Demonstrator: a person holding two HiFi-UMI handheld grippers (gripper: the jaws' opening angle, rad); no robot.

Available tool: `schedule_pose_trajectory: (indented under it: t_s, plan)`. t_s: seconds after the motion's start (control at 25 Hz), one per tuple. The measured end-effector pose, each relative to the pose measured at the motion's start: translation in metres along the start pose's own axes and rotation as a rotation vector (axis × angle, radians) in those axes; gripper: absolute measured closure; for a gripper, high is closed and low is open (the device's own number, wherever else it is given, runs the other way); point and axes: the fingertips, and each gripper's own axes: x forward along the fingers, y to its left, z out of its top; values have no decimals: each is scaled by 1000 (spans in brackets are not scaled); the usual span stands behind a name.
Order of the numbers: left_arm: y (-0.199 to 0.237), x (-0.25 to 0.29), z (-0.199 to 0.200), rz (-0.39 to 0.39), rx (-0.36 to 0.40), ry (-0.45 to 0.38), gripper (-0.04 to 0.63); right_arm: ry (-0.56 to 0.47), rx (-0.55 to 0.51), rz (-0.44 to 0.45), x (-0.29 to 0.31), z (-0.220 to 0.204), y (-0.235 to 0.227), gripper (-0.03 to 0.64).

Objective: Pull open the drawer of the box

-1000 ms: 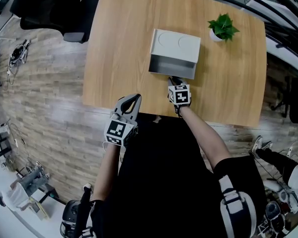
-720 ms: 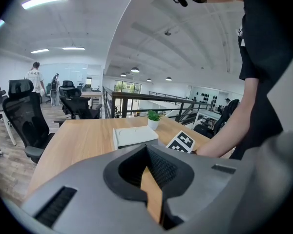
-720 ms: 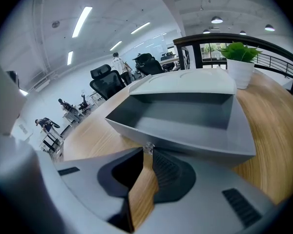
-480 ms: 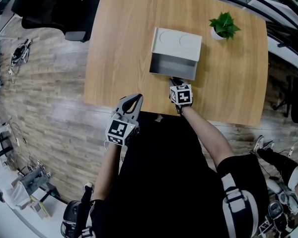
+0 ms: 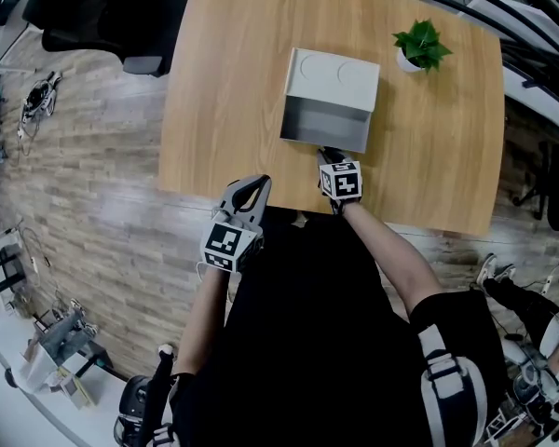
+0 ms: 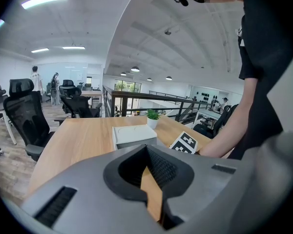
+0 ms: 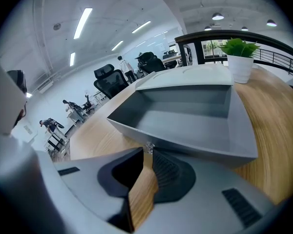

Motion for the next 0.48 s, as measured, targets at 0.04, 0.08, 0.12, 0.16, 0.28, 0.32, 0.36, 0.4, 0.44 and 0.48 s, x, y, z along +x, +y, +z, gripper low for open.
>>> schedule_pose_trajectory:
  t_s: [0.04,0.08,0.12,0.16,0.28,0.32,0.36,0.4,0.44,0.48]
  plan:
    - [-1,0,-1,0,-1,0,574,0,-2,2,0,0,0,545]
    - [-2,0,-1,0,-2,0,574,0,-4,3,0,-1,0,545]
    - [-3,1,-1,-1,-1,1,574,-2,-7,5,0,-1,0,545]
    - [-3,1,-1,-2,-1,1,574,-5,-10,6,0,-1,-1,545]
    - [-5,2,0,-8,1,-2,574,-28,-15,13,3,-2,-3,545]
    - [-6,1,1,-11,4,-3,574,-34,-16,15,3,-3,-3,545]
    - [-7,1,2,-12,7,-4,574,-38,-19,15,4,-3,-3,545]
    - [-7,0,3,-13,10,-5,574,-40,-24,14,4,-3,-3,544]
    - [-6,0,2,-12,11,-5,574,-41,-27,15,5,-3,-2,543]
    - [-6,0,2,-12,11,-6,574,-41,-30,18,5,-3,-2,543]
